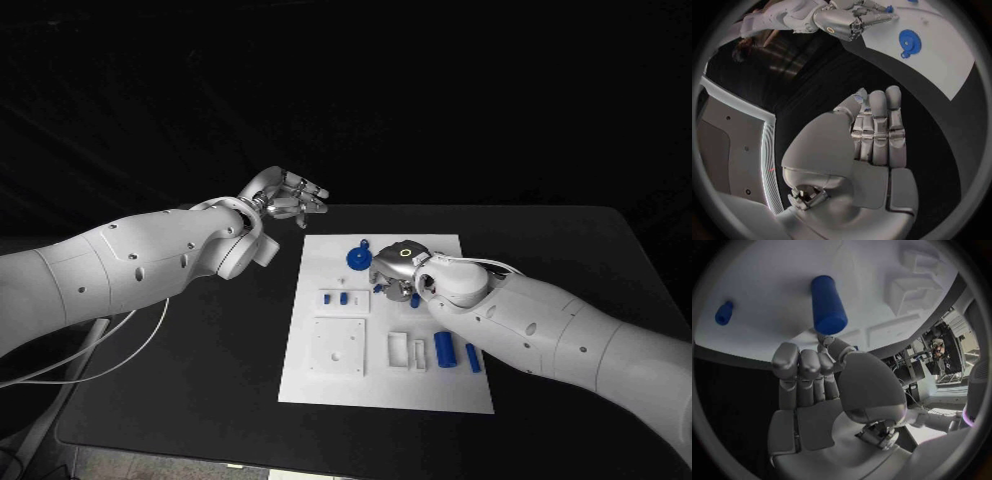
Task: Assemble the parts on the task board
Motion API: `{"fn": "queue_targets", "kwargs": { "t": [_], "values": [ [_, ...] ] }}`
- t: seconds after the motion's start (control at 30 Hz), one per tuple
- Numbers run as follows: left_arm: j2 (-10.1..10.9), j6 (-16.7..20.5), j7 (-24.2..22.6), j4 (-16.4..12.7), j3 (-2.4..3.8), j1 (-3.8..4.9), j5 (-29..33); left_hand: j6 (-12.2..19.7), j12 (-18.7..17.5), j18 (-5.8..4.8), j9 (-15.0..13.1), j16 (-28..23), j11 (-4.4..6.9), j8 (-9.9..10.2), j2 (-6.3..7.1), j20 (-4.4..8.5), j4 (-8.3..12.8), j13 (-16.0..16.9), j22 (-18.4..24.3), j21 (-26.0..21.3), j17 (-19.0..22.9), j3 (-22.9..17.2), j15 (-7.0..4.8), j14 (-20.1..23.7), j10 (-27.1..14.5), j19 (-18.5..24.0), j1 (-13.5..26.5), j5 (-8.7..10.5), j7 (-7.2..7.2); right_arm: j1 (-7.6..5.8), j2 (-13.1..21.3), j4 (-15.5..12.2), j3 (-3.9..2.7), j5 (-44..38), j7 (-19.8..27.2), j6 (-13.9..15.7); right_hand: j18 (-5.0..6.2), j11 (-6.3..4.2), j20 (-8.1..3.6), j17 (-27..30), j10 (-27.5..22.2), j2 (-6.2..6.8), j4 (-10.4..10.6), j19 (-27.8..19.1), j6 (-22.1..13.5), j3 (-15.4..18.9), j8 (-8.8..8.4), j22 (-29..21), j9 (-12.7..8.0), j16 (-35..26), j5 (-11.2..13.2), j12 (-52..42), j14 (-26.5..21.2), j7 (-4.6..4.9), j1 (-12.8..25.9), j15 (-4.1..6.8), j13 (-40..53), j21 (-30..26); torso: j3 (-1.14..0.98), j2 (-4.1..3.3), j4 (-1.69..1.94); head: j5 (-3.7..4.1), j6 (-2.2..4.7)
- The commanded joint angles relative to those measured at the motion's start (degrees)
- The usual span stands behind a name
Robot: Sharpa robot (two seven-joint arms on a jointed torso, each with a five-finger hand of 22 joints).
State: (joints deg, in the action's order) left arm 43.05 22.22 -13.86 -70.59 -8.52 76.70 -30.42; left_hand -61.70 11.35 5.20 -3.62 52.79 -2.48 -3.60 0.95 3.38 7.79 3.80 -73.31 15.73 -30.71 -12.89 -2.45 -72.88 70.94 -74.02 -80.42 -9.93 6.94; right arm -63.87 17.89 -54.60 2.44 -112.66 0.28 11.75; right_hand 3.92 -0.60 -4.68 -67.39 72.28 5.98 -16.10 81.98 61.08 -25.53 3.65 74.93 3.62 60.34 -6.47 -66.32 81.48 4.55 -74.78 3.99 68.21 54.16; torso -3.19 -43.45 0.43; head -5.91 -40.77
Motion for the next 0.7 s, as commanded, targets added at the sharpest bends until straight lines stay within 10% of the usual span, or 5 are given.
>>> {"fn": "queue_targets", "kwargs": {
  "t": [0.03, 0.7],
  "values": [
    [0.0, -0.5, -0.1, 0.0, 0.03, 0.10, 0.3, 0.4, 0.3, 0.45, 0.0, -0.2, 0.03, 0.0, 0.42, -0.09, -0.4, 0.0, -0.1, -0.3, -0.1, 0.0, 0.43, 0.1, -0.4, -0.4, 0.0, 0.14, -0.03, 0.26, 0.1, -0.2, 0.16, 0.6, 0.1, -2.1, 1.00, 0.24, 0.44, 0.0, -0.1, 0.46, 0.0, 0.0, -0.4, 0.5, -0.11, 6.2, -0.1, -0.2, -0.5, 0.3, 0.1, 0.02, -0.4, -0.36, -0.1, -0.3, -0.05, 0.04, -0.01, -0.09, -0.06],
    [-0.1, -0.5, -0.1, 0.0, 0.03, 0.10, 0.3, 0.6, 0.3, 0.49, 0.0, -0.2, -0.02, 0.0, 0.51, -0.10, -0.3, 0.0, -0.3, -0.5, -0.1, 0.0, 0.45, 0.1, -0.5, -0.5, -0.1, 0.13, 0.02, 0.34, -0.3, 0.3, 0.16, 0.7, 0.2, -2.2, 1.10, 0.41, 0.79, -0.1, -0.3, -2.18, 0.0, 0.2, 8.2, 3.5, -0.09, 6.2, 0.1, 0.0, 2.7, 0.2, 0.1, -0.07, 0.8, -0.67, 0.1, -0.4, -0.11, 0.01, -0.02, -0.04, -0.18]
  ]
}}
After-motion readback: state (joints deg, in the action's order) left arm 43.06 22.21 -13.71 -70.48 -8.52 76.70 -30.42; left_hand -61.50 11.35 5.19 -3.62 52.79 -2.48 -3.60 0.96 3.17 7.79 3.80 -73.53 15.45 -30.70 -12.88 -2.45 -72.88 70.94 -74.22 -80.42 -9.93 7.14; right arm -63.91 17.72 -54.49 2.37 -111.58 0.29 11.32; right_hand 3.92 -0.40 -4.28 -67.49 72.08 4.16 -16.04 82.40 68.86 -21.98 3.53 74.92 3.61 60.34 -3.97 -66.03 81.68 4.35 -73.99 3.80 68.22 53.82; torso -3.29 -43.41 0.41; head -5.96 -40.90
